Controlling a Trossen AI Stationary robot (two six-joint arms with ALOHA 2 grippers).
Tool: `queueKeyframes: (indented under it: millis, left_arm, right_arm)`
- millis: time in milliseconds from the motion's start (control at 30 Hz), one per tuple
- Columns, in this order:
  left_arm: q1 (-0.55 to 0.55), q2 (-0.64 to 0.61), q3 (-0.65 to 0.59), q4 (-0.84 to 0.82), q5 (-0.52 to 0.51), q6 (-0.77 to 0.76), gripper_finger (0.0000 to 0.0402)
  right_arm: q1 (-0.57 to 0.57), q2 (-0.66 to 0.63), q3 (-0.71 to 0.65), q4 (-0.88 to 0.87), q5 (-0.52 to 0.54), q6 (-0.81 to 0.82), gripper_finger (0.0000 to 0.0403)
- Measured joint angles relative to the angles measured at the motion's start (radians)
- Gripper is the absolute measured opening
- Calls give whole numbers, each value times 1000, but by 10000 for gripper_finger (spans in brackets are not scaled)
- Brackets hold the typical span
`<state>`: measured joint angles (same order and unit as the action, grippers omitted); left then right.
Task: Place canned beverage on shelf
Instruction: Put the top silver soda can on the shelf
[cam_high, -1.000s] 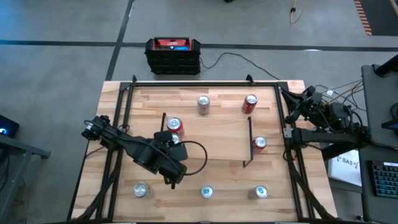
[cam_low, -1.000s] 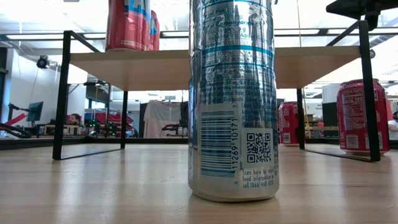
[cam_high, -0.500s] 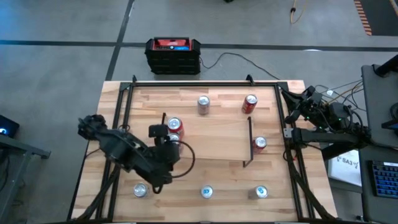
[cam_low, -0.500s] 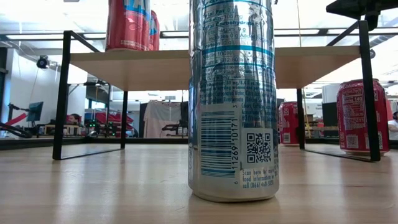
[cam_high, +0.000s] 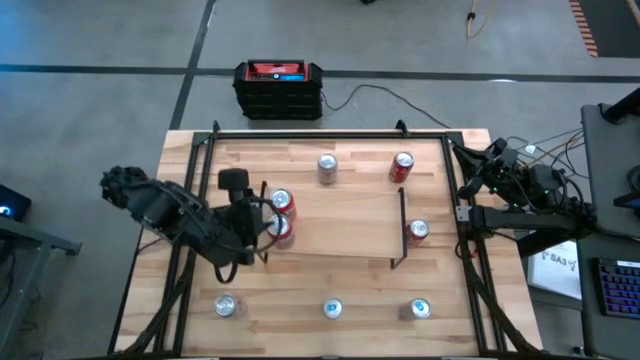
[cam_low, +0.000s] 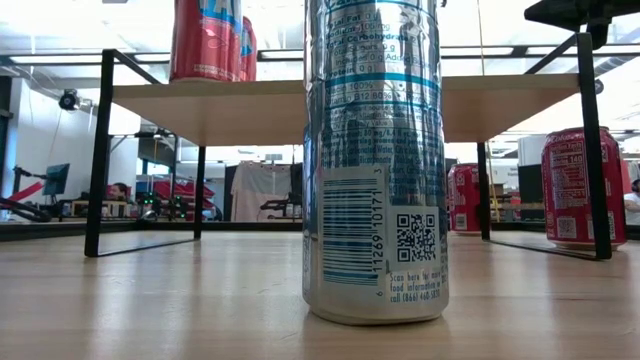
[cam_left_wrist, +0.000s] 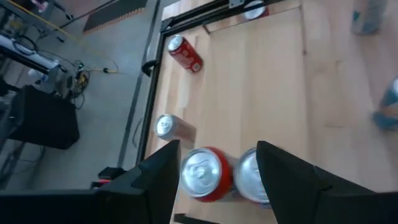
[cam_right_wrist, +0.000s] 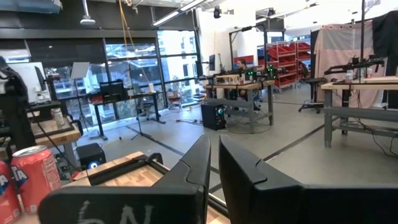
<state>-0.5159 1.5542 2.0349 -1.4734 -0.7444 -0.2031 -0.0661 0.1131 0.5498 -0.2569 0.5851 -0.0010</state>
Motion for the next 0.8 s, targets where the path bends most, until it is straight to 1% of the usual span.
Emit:
queueKeyframes:
  millis: [67, 133, 267, 433, 600, 733, 800]
  left_arm:
    - [22, -60, -96, 79, 1, 31, 195]
    - [42, -129, -205, 194, 10, 69, 195]
    - [70, -281, -418, 409, 30, 183, 195]
    - [114, -468, -663, 628, 82, 258, 195]
    - [144, -636, -926, 838, 103, 274, 195]
    - [160, -744, -1133, 996, 102, 272, 195]
    - [166, -792, -1227, 1102, 91, 270, 195]
  right_arm:
    - [0, 0, 0, 0, 0, 0, 22]
    - [0, 0, 0, 0, 0, 0, 22]
    - [0, 0, 0, 0, 0, 0, 22]
    - [0, 0, 0, 0, 0, 0, 22]
    - [0, 0, 0, 0, 0, 0, 22]
    - [0, 0, 0, 0, 0, 0, 22]
    - [0, 0, 0, 0, 0, 0, 22]
